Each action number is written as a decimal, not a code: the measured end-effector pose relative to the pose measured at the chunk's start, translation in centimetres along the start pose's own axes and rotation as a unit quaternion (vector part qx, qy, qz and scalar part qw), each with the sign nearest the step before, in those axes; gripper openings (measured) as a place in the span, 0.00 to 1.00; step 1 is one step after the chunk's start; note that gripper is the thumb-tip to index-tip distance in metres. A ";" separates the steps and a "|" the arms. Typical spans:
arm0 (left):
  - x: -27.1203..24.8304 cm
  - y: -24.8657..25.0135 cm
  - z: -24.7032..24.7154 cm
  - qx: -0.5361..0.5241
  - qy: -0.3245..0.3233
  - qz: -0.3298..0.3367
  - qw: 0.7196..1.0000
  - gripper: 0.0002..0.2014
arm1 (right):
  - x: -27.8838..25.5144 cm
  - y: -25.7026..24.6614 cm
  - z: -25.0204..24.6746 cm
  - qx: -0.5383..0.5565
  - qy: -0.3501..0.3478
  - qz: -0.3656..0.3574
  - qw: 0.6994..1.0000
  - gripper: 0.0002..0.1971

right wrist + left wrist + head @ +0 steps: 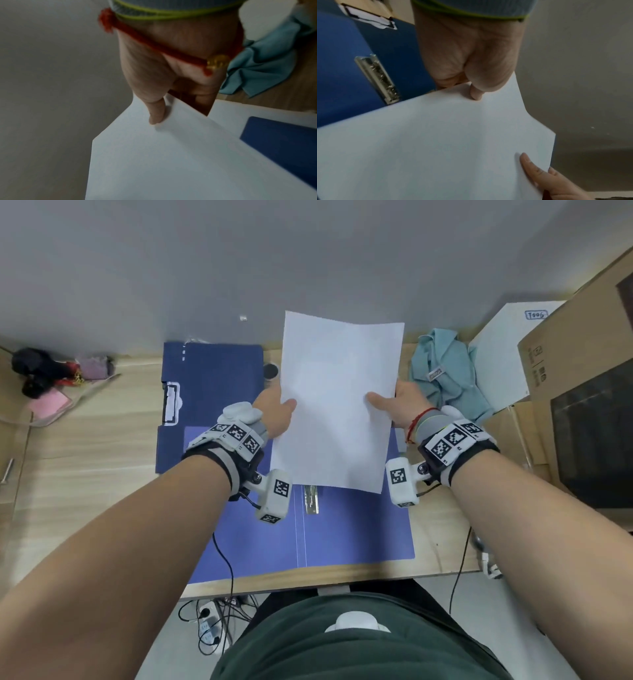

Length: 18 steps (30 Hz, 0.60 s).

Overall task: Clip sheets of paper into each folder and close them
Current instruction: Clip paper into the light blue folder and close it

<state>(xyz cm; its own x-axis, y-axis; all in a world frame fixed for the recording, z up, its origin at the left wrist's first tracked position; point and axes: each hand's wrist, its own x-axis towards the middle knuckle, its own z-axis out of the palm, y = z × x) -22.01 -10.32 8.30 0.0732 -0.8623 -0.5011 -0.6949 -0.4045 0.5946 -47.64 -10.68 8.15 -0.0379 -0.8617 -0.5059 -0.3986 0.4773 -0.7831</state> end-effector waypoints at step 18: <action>-2.6 -7.0 6.5 -0.118 -0.091 -0.109 0.983 0.06 | -4.4 13.5 1.0 -0.141 -0.006 0.222 0.965 0.41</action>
<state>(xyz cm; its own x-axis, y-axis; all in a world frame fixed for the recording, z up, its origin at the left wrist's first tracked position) -21.99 -3.22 1.34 0.0571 -0.6872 -0.7242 -0.4908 -0.6510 0.5790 -51.94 -0.25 -0.58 -0.2525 -0.5797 -0.7747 -0.5796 0.7317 -0.3586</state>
